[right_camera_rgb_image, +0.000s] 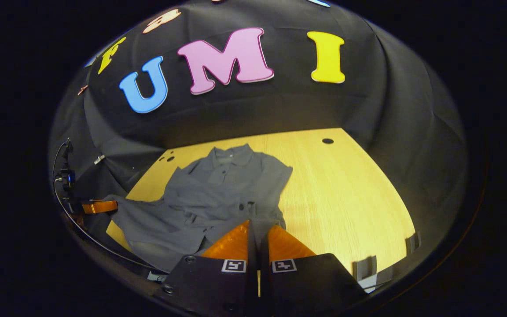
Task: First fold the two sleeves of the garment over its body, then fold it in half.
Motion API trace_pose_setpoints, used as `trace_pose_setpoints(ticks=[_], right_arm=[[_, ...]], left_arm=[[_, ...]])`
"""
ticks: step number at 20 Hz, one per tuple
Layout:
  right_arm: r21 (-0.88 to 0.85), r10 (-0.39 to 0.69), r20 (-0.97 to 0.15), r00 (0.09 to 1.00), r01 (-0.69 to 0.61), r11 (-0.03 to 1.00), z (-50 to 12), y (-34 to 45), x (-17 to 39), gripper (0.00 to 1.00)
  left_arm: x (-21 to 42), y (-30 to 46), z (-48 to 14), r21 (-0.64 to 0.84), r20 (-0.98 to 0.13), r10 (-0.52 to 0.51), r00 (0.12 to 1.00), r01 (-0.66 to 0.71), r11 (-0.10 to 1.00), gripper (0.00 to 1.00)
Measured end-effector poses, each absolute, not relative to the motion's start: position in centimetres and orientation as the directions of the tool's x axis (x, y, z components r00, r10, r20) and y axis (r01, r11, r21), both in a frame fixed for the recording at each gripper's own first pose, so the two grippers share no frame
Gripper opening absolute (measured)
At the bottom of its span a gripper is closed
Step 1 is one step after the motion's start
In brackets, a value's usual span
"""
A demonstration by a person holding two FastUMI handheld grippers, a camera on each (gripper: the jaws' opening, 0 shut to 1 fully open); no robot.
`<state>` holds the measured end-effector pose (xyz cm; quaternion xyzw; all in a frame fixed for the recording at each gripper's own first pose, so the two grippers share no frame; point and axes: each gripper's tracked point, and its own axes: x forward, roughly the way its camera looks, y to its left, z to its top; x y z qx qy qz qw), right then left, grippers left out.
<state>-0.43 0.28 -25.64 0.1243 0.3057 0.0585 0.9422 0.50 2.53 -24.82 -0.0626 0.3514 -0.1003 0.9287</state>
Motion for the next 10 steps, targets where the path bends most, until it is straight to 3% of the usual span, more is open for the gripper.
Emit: trace_pose_setpoints(ticks=[10], right_arm=[[0.26,0.17,-0.414,0.894,-0.062,0.964,-21.5,-1.0,12.5,0.06]], left_arm=[[13.4,3.1,-20.6,-0.123,-0.505,-0.205,0.839,0.165,0.979,0.05]])
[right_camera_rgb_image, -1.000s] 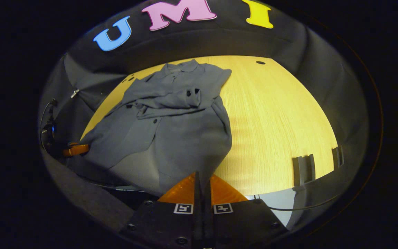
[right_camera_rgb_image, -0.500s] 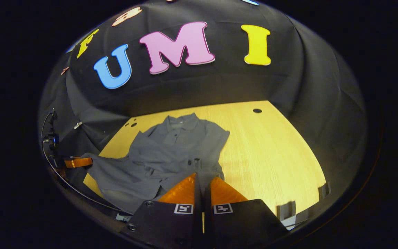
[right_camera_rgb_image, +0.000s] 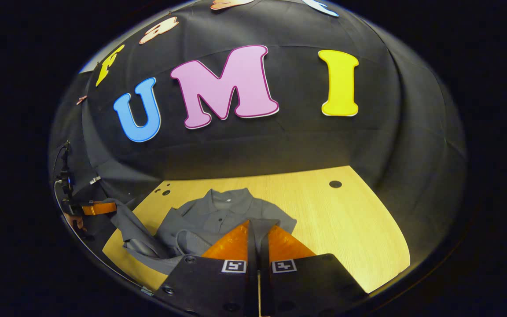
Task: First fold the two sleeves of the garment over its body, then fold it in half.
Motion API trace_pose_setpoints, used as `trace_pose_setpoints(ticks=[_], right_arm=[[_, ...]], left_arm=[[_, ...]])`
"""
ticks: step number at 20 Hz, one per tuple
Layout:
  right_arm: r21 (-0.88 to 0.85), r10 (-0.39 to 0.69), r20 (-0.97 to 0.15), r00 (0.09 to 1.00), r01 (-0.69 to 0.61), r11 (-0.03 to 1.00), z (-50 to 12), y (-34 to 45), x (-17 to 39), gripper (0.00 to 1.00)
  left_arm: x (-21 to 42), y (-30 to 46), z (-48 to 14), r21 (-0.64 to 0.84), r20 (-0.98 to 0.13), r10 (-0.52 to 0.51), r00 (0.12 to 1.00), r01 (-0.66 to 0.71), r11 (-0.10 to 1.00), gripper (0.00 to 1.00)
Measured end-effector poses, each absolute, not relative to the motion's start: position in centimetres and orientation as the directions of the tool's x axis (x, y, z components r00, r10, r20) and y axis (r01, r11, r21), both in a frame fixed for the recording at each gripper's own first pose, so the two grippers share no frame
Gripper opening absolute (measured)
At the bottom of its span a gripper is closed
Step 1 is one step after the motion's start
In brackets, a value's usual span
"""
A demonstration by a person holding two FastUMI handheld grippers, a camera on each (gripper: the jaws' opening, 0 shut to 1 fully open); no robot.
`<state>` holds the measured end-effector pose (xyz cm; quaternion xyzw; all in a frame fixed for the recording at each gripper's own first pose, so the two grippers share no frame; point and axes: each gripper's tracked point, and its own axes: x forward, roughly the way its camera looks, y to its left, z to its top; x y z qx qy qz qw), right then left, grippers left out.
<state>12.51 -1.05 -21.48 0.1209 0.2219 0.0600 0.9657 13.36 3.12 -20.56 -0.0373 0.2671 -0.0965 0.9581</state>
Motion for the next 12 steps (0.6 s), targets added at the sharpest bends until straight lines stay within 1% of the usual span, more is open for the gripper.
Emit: trace_pose_setpoints(ticks=[4,7,9,12], right_arm=[[0.263,0.141,-0.382,0.913,-0.039,0.964,-21.5,-2.5,18.0,0.07],[0.237,0.122,-0.365,0.923,-0.035,0.971,-22.0,-3.6,21.8,0.07],[0.244,0.113,-0.367,0.924,-0.022,0.97,-23.0,-4.0,23.9,0.06],[0.238,0.112,-0.4,0.91,-0.015,0.971,-26.0,-4.4,26.1,0.07]], left_arm=[[18.4,4.0,-20.5,-0.099,-0.485,-0.169,0.858,0.137,0.986,0.05],[22.3,5.1,-21.3,-0.106,-0.483,-0.12,0.868,0.078,0.991,0.05],[24.8,5.4,-22.4,-0.113,-0.489,-0.097,0.867,0.047,0.992,0.05],[28.0,5.7,-24.5,-0.1,-0.503,-0.069,0.862,0.021,0.995,0.05]])
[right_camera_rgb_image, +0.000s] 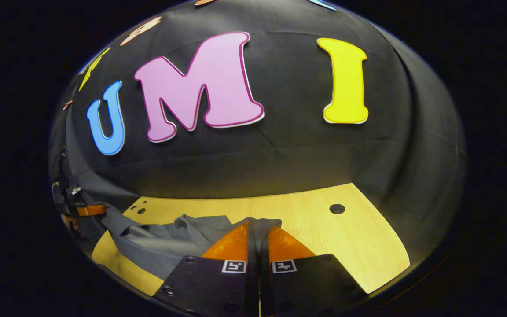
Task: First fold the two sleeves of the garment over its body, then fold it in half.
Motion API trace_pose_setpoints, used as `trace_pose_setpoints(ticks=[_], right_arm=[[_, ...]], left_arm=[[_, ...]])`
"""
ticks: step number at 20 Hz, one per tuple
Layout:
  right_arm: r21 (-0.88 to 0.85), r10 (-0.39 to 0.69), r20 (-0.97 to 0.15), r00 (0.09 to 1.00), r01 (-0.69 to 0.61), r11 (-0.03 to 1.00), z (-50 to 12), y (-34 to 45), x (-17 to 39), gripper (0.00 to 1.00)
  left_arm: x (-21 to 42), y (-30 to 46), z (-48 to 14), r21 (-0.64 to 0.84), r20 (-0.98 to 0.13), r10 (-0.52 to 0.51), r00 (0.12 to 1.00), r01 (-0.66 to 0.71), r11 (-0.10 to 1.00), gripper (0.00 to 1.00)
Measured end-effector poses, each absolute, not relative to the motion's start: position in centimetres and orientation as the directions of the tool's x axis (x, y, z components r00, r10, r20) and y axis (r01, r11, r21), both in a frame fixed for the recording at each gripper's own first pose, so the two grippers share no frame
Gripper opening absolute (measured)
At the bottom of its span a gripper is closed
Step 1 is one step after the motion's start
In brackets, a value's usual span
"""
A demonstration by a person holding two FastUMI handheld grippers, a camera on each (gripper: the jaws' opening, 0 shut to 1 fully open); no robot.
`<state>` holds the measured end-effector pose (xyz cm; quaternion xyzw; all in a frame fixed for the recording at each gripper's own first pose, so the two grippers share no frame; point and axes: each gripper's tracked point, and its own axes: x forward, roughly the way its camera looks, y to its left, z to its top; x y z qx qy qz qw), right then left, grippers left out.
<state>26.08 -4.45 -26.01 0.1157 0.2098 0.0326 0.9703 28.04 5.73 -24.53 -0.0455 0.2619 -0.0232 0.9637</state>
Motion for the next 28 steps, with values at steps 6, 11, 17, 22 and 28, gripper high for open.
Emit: trace_pose_setpoints(ticks=[6,11,17,22,28], right_arm=[[0.242,0.134,-0.489,0.862,-0.013,0.97,-32.2,-5.2,27.9,0.07],[0.202,0.134,-0.552,0.823,-0.024,0.979,-38.1,-4.5,29.0,0.06],[0.189,0.114,-0.573,0.812,-0.005,0.982,-42.6,-4.1,31.2,0.06],[0.226,0.109,-0.612,0.784,0.041,0.973,-45.1,-3.5,31.8,0.11],[0.241,0.089,-0.598,0.797,0.072,0.968,-43.5,-4.1,31.5,0.5]], left_arm=[[32.1,6.1,-30.4,-0.088,-0.559,-0.031,0.829,-0.023,0.996,0.05],[34.6,5.5,-35.0,-0.047,-0.59,-0.012,0.807,-0.02,0.999,0.05],[35.6,5.5,-39.5,-0.002,-0.602,0.028,0.798,-0.037,0.999,0.05],[36.2,5.1,-40.6,0.064,-0.606,0.058,0.793,-0.023,0.998,0.06],[35.7,4.6,-39.5,0.034,-0.602,0.039,0.797,-0.024,0.999,0.29]])
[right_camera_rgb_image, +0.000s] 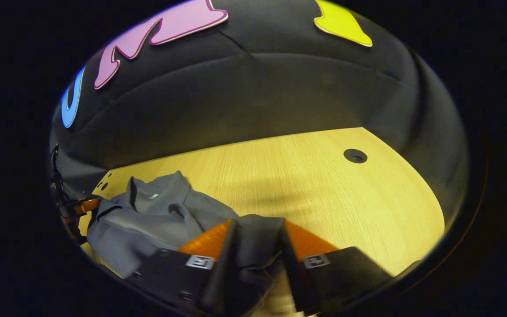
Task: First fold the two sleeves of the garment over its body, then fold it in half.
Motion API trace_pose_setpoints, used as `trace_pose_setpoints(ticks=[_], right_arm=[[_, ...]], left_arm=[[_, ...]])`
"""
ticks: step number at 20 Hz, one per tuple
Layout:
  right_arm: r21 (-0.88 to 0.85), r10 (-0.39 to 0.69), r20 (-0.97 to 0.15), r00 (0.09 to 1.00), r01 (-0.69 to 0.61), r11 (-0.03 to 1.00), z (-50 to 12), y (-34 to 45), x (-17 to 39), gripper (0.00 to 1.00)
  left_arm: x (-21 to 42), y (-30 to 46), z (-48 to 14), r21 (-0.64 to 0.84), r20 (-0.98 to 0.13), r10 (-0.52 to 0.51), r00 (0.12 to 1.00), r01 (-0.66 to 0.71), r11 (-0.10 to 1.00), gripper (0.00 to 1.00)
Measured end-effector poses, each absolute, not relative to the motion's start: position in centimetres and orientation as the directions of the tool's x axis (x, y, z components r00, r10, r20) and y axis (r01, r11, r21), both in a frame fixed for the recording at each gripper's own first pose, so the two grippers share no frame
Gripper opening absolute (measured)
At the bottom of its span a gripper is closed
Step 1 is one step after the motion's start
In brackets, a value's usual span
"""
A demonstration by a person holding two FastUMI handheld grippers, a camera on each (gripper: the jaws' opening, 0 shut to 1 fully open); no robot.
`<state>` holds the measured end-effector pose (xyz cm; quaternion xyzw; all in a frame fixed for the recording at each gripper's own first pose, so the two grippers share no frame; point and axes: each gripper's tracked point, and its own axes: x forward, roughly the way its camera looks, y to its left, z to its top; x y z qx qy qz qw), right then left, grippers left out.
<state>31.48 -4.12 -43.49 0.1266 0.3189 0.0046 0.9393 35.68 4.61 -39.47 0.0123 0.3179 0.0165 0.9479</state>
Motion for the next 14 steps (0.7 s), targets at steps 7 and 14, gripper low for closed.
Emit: trace_pose_setpoints(ticks=[7,14], right_arm=[[0.234,0.056,-0.526,0.849,0.081,0.969,-37.6,-5.1,29.8,0.94],[0.218,0.093,-0.467,0.879,0.013,0.976,-31.2,-3.9,24.0,0.96]], left_arm=[[33.8,3.0,-34.9,0.036,-0.546,-0.002,0.838,0.026,0.999,0.86],[28.1,1.6,-27.6,0.025,-0.46,-0.044,0.887,0.063,0.998,0.94]])
